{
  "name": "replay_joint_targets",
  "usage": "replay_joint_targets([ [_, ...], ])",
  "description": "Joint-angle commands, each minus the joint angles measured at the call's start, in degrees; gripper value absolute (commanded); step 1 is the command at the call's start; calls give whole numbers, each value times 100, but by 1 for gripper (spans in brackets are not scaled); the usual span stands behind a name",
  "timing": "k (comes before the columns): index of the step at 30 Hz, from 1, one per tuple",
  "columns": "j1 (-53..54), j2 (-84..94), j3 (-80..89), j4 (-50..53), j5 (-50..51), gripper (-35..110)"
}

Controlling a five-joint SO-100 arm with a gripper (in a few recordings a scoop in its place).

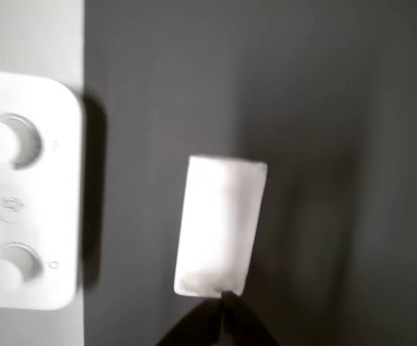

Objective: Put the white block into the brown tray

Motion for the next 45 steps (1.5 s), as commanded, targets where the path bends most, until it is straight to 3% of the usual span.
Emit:
replay_joint_targets([
  [1,26,35,-316,26,0,0],
  [32,220,88,-290,53,79,36],
  [45,290,35,-290,62,-70,41],
])
